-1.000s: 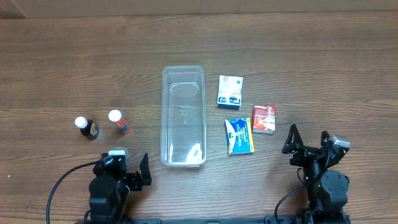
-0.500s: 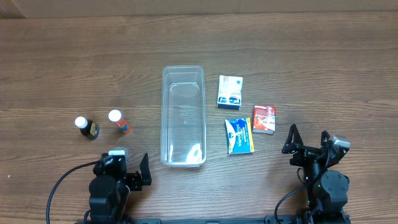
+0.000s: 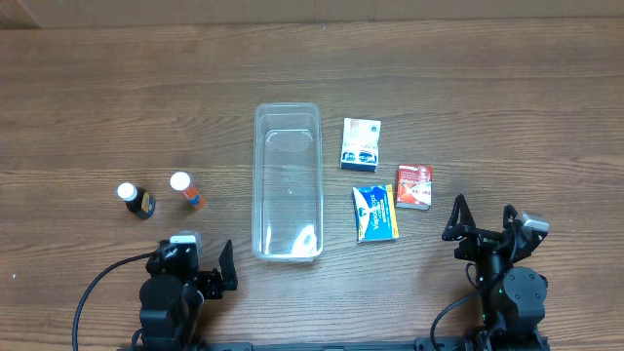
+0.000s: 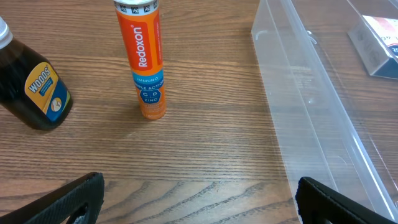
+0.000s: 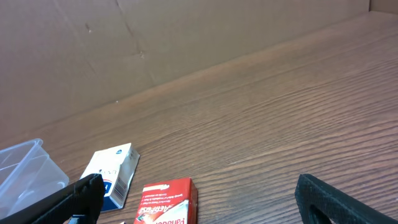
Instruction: Pack container
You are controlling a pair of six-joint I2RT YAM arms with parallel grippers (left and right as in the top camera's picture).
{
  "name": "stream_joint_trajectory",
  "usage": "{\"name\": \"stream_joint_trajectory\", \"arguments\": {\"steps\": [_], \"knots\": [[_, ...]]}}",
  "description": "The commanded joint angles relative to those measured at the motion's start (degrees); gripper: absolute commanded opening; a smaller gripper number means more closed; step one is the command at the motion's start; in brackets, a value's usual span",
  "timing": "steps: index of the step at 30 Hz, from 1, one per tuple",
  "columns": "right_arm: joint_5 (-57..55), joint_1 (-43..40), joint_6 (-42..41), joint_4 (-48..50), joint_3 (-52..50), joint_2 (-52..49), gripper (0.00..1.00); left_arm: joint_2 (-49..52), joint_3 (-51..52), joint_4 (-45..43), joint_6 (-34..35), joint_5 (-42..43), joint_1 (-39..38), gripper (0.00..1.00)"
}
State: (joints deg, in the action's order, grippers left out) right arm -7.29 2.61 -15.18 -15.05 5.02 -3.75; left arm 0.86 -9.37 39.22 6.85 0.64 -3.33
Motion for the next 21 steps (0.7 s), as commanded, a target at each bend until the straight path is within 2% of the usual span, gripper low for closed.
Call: {"name": "stream_joint_trajectory", "arguments": {"steps": [1,18,21], "knots": [[0.26,-0.35,0.24,0.42,-0.44,0.68,1.00,-0.39,0.15,-0.02,-0.46,-0.61,0.33,1.00],[0.26,-0.35,0.22,0.44,-0.44,0.68,1.00,-0.37,0.15,-0.02,-0.46,-0.61,0.33,1.00],[8.37,-0.35,-3.28,3.91,-0.44,0.68,1.00,-0.37,0.15,-0.02,-0.46,-0.61,0.33,1.00]]}}
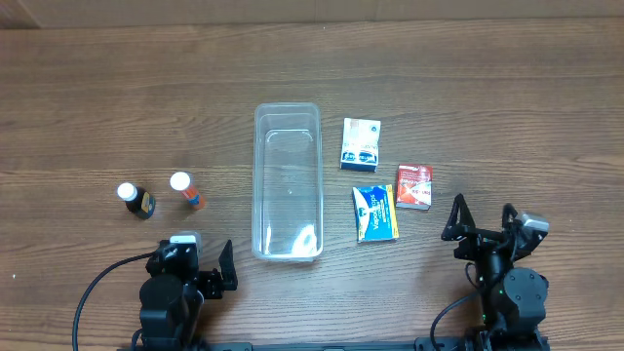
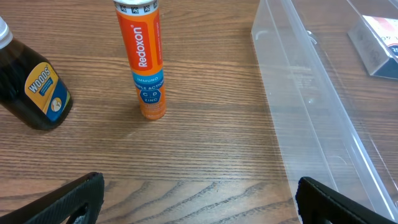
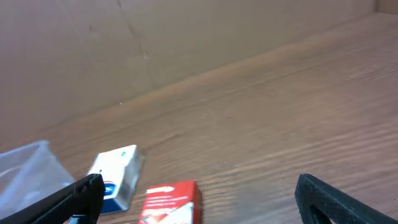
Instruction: Pack container
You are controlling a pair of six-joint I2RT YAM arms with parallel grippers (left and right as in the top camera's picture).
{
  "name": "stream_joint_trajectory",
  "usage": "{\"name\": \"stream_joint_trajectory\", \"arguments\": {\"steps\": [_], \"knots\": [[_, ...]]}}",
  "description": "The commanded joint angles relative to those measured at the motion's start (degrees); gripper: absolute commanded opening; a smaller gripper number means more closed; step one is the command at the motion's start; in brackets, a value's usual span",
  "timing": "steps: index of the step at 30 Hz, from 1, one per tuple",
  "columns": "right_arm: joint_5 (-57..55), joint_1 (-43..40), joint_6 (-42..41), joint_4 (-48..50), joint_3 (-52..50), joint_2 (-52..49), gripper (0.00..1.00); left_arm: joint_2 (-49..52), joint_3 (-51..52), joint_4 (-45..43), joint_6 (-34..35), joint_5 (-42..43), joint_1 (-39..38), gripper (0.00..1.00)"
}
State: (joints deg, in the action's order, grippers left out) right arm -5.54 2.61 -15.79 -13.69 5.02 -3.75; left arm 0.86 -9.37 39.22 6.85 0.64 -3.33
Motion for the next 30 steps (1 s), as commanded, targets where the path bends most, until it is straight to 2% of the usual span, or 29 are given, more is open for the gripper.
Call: {"name": "stream_joint_trajectory", "arguments": {"steps": [1,2,3,4,7,10,12,14,16,18,23,25,28,30], "knots": [[12.66,-0.35,-5.79,7.34,-0.39,0.68,1.00,-0.37,0.17,-0.02,-0.46,-0.63,0.33,1.00],[18.47,-0.35,-7.02,10.95,-0.11,0.66,1.00,-0.39,0.15,-0.02,-0.46,-0.61,0.33,1.00],[23.93,-0.33,-12.37,13.14,2.01,-0.24,1.00,-0.39,0.15,-0.02,-0.46,-0.61,0.33,1.00],[26.58,-0.33,-14.88,11.93,4.74,-1.66,1.00,-0.39,0.15,-0.02,-0.48,-0.61,0.33,1.00],[28.65,-0.33,-10.99,-1.53,19.67,-12.00,1.00,-0.37,0.17,-0.02,-0.48,-0.61,0.33,1.00],[29.14,-0.33,-3.98,-18.12,41.46,-29.88,1.00,-0.39,0.15,-0.02,-0.46,-0.61,0.33,1.00],[31.43,-0.33,-2.60,-22.86,52.81,-39.26,1.00,-0.39,0.15,-0.02,-0.46,-0.61,0.33,1.00],[38.64,-0.33,-3.08,-23.32,61.61,-47.19,1.00,-0.39,0.17,-0.02,-0.46,-0.61,0.33,1.00],[40.98,0.52,-2.75,-16.02,65.26,-54.16,1.00,-0.37,0.17,-0.02,-0.46,-0.61,0.33,1.00],[32.35,3.54,-1.75,-17.38,70.16,-62.64,1.00,-0.39,0.15,-0.02,-0.46,-0.61,0.31,1.00],[8.20,15.08,-2.43,-36.54,88.46,-89.50,1.00,-0.39,0.17,-0.02,-0.46,-0.61,0.33,1.00],[4.15,17.09,-4.26,-38.10,91.17,-97.18,1.00,-0.37,0.17,-0.02,-0.46,-0.61,0.33,1.00],[4.33,17.64,-10.19,-36.94,91.27,-107.01,1.00,-0.37,0.17,-0.02,-0.46,-0.61,0.33,1.00],[4.33,17.64,-10.43,-36.83,91.27,-110.18,1.00,-0.39,0.17,-0.02,-0.46,-0.61,0.33,1.00]]}}
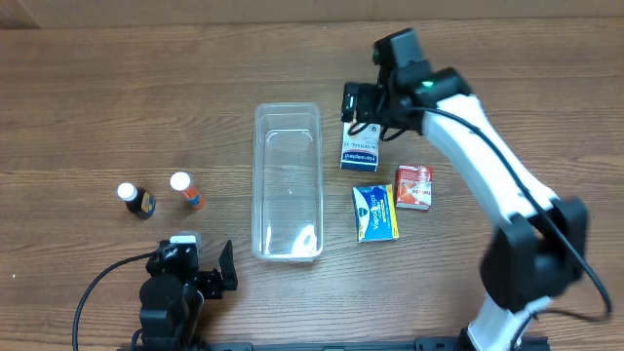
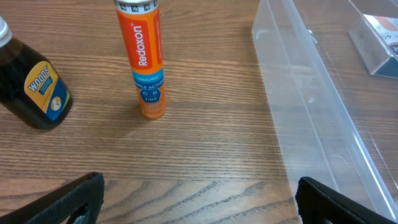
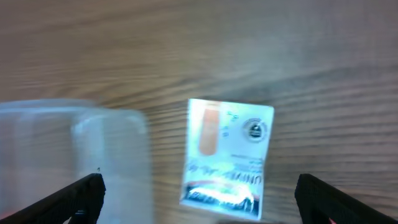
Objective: Pack container
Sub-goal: 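Reach the right gripper to the white Hansaplast box and grasp it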
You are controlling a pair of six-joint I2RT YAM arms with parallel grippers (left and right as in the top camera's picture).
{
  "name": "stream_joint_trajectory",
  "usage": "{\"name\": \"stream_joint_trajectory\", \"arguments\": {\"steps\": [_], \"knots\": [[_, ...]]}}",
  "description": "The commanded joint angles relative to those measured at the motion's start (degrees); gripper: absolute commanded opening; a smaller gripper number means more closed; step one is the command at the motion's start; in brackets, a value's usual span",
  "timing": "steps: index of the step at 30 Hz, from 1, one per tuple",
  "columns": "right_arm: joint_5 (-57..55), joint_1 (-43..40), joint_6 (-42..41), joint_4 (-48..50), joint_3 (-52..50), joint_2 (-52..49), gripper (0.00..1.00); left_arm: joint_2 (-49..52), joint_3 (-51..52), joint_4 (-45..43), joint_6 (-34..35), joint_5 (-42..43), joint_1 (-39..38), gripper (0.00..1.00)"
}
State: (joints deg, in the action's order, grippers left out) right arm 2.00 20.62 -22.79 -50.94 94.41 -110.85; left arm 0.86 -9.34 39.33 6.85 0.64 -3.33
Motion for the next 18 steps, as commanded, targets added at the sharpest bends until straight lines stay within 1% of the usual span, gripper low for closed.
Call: {"name": "stream_joint_trajectory", "arguments": {"steps": [1,8,9,10,11,12,13,16,18], "knots": [[-2.95,-0.37,-3.43,0.42,1.88,-4.79,1.00,-0.37,0.15,-0.13,-0.48,-0.61,0.33,1.00],[-1.95,0.81,-4.31,1.22,1.79,-10.93,0.99,-0.39,0.13,-0.15,-0.46,-0.61,0.33,1.00],[-1.97,0.92,-4.37,1.38,1.68,-11.72,0.96,-0.37,0.13,-0.13,-0.46,-0.61,0.33,1.00],[-1.97,0.92,-4.85,1.27,1.51,-12.70,0.96,-0.37,0.13,-0.13,-0.46,-0.61,0.33,1.00],[-1.97,0.90,-5.18,0.90,1.40,-13.70,0.94,-0.35,0.15,-0.13,-0.46,-0.61,0.33,1.00],[-1.92,0.90,-5.73,0.63,1.40,-14.69,0.86,-0.35,0.13,-0.13,-0.46,-0.61,0.31,1.00],[-2.05,0.90,-5.77,0.79,1.40,-14.80,0.82,-0.35,0.13,-0.13,-0.46,-0.61,0.31,1.00],[-2.91,0.90,-5.51,0.42,3.41,-12.92,0.78,-0.35,0.13,-0.13,-0.46,-0.61,0.33,1.00],[-4.96,1.03,-5.53,-1.68,5.60,-11.17,0.73,-0.35,0.15,-0.13,-0.46,-0.61,0.33,1.00]]}}
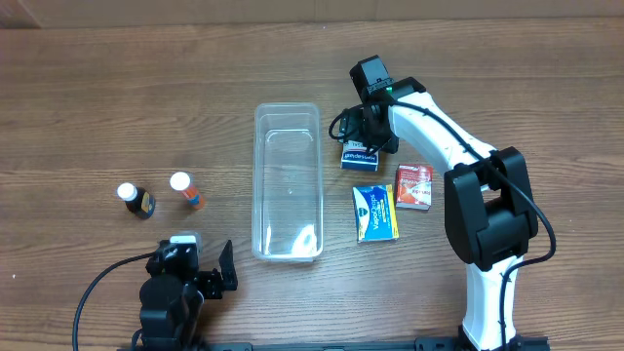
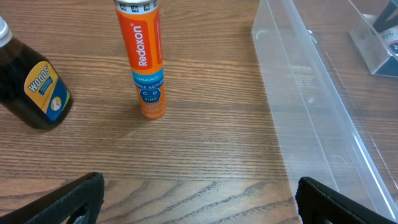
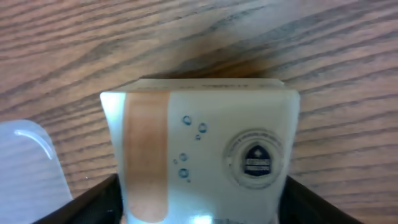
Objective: Pack container
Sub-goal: 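Reach the right gripper to the white Hansaplast box and grasp it, then carry the Hansaplast box into the container and release it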
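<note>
A clear plastic container (image 1: 256,175) lies empty mid-table. Just right of it sits a white plaster box (image 1: 359,157), and my right gripper (image 1: 363,136) is down over it. In the right wrist view the box (image 3: 199,143) fills the gap of the gripper (image 3: 199,205), with a black finger against each side. A blue box (image 1: 375,213) and a red box (image 1: 413,186) lie nearer the front. My left gripper (image 2: 199,199) rests open at the front left, holding nothing.
An orange Redoxon tube (image 1: 185,190) and a dark Woods bottle (image 1: 136,200) stand left of the container; the left wrist view shows both, the tube (image 2: 142,56) and the bottle (image 2: 31,87). The container's corner (image 3: 31,168) lies close beside the plaster box.
My right gripper was open above the plaster box and is now lower, with its fingers drawn in against the box's sides. The left arm has not moved.
Both arms first rested at the front edge with grippers open. The right arm then stood far out over the table, above the plaster box beside the container. Now its gripper is down around that box. No object has changed place.
</note>
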You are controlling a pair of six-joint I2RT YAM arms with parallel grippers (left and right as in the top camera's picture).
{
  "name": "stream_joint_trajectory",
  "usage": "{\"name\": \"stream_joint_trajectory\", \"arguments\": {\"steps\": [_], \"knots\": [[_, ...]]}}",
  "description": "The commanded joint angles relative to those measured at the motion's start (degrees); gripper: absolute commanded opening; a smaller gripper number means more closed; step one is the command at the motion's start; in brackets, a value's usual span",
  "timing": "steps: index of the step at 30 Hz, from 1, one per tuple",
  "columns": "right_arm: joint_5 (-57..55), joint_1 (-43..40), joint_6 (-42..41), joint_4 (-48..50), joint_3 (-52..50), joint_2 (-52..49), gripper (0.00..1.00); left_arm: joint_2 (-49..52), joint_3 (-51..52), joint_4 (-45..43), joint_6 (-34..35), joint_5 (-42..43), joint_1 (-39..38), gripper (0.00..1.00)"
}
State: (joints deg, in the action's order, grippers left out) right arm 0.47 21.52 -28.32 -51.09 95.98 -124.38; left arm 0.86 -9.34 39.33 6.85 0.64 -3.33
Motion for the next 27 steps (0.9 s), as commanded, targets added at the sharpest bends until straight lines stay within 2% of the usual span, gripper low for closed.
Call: {"name": "stream_joint_trajectory", "arguments": {"steps": [1,6,10,15,22,23,24,25,27], "knots": [[-4.90,0.26,0.00,-3.93,6.10,3.52,0.72,-0.35,0.13,-0.13,-0.46,-0.61,0.33,1.00],[-3.58,4.33,1.75,-14.40,14.34,12.09,0.71,-0.35,0.15,-0.13,-0.46,-0.61,0.33,1.00],[1.77,10.80,0.98,-15.82,14.25,14.08,0.68,-0.35,0.15,-0.13,-0.46,-0.61,0.33,1.00],[1.01,18.69,-4.20,-6.95,9.84,10.93,0.68,-0.35,0.13,-0.13,-0.46,-0.61,0.33,1.00],[0.81,18.49,-4.28,2.23,9.70,1.03,0.69,-0.35,0.15,-0.13,-0.46,-0.61,0.33,1.00],[1.86,18.60,-4.31,3.87,9.70,0.85,0.70,-0.35,0.15,-0.13,-0.46,-0.61,0.33,1.00],[2.27,18.60,-4.33,4.92,9.73,0.85,0.76,-0.35,0.15,-0.13,-0.46,-0.61,0.33,1.00],[2.08,18.60,-4.31,5.38,10.54,1.62,0.90,-0.35,0.15,-0.13,-0.48,-0.61,0.33,1.00],[1.36,17.99,-4.31,2.82,12.22,4.09,0.96,-0.35,0.13,-0.13,-0.46,-0.61,0.33,1.00]]}}
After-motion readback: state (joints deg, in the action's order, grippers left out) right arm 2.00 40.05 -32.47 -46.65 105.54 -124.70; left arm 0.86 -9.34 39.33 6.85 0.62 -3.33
